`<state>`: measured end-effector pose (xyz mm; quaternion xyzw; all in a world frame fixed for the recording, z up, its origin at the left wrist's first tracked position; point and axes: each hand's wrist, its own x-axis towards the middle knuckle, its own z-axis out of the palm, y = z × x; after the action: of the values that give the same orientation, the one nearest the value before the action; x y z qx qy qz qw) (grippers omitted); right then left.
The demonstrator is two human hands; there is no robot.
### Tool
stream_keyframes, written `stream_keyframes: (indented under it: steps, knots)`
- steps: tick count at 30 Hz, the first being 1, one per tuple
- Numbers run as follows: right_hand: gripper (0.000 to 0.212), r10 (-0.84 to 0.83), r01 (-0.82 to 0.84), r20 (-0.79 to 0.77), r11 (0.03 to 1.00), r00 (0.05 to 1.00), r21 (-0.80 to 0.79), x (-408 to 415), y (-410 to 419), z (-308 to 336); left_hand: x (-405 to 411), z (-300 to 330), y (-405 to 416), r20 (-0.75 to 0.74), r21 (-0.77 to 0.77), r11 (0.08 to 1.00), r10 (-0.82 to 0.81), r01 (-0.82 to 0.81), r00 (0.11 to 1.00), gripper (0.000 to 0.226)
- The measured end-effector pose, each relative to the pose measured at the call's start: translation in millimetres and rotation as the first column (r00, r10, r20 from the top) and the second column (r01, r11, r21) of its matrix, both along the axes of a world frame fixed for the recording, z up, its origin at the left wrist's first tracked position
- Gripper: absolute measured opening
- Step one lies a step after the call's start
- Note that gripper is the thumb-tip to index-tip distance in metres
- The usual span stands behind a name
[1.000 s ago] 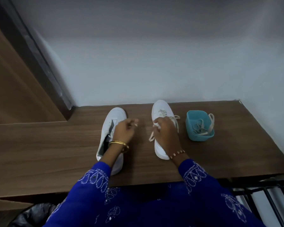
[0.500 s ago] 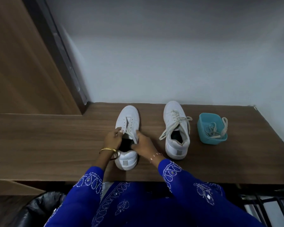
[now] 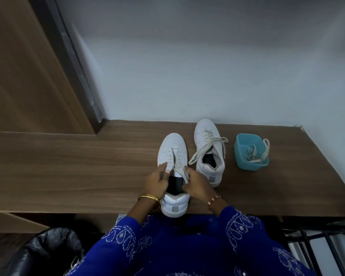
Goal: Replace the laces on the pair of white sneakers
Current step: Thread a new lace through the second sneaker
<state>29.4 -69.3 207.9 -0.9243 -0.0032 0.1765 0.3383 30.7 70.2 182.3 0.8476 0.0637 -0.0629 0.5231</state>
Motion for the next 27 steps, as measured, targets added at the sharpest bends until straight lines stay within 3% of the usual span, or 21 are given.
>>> stream_keyframes:
  steps: [4,9,18,24,27]
  knots:
    - [0.030,-0.017,0.025,0.070,0.994,0.997,-0.103,10.3,-1.9,5.8,7.5,10.3,-1.4,0.007,-0.039,0.999,0.016,-0.016,1.000,0.036]
    - [0.048,-0.037,0.043,0.146,0.998,0.989,-0.040,28.0,-0.2,24.4,22.1,26.1,-11.7,0.118,0.023,0.998,-0.061,0.058,0.991,0.035]
    - [0.026,-0.266,0.273,0.333,0.962,0.905,0.028,50.6,-74.8,58.2,46.1,61.3,-82.9,0.189,0.101,0.959,-0.279,0.264,0.942,0.039]
    - [0.028,-0.497,0.518,0.334,0.855,0.801,0.031,60.0,-168.0,48.2,53.8,69.3,-151.5,0.217,0.247,0.870,-0.479,0.426,0.851,0.040]
    - [0.025,-0.571,0.599,0.314,0.801,0.759,0.008,61.5,-203.4,40.0,61.6,62.9,-178.1,0.159,0.341,0.786,-0.589,0.516,0.792,0.043]
